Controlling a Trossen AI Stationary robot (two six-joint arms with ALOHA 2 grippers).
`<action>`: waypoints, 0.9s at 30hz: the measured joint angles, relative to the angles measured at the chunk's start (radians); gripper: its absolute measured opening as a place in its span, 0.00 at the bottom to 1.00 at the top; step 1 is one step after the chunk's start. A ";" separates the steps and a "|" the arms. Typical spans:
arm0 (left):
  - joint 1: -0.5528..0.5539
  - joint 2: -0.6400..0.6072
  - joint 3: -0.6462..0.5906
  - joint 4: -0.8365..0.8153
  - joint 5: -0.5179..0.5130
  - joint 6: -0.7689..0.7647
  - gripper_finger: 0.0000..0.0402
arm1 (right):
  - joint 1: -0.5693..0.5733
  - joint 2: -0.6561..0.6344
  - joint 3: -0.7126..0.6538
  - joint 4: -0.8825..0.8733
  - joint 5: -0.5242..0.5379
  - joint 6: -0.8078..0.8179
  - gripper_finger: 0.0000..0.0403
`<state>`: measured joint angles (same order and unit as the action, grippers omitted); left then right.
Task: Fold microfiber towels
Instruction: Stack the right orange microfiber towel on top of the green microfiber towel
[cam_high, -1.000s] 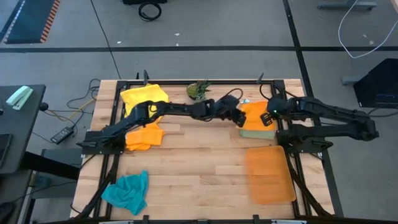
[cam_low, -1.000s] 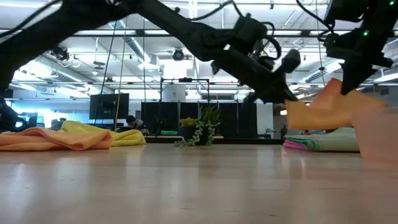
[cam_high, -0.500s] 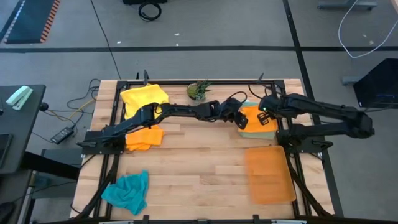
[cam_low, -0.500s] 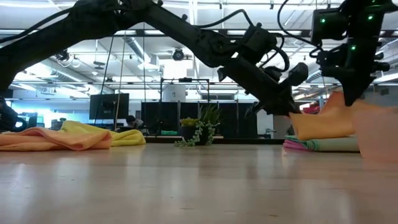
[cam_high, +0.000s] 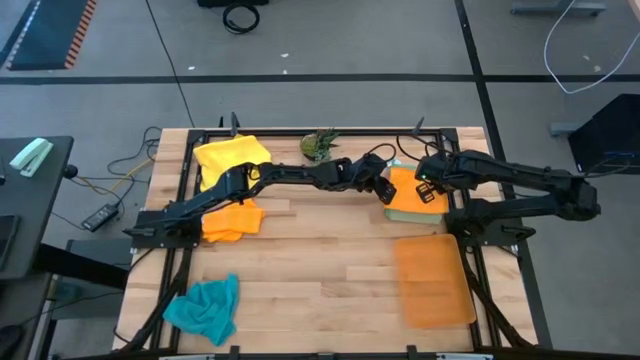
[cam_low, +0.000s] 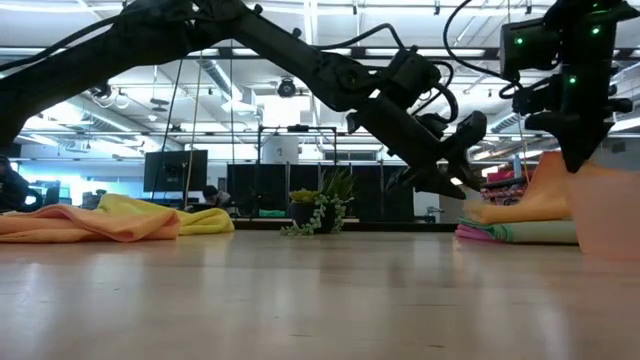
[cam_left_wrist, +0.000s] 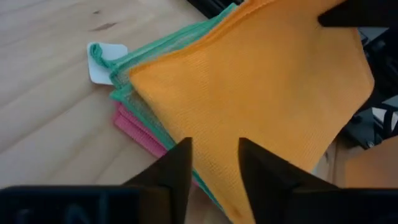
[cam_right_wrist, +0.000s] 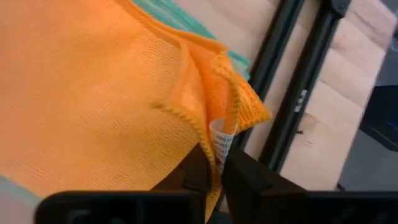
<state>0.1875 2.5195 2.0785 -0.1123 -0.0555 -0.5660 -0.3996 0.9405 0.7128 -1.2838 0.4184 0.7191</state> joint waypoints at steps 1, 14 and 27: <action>0.002 0.000 0.000 0.000 0.000 0.007 0.38 | -0.002 0.000 0.000 -0.003 0.009 0.000 0.15; 0.004 -0.005 0.009 0.011 0.002 0.169 0.55 | -0.079 0.000 0.094 -0.003 0.039 -0.110 0.57; 0.003 0.020 0.009 0.156 0.004 0.530 0.04 | 0.260 -0.006 0.096 0.005 -0.052 0.186 0.12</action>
<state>0.1904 2.5394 2.0876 0.0439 -0.0517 -0.0362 -0.1395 0.9340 0.8087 -1.2790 0.3660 0.9055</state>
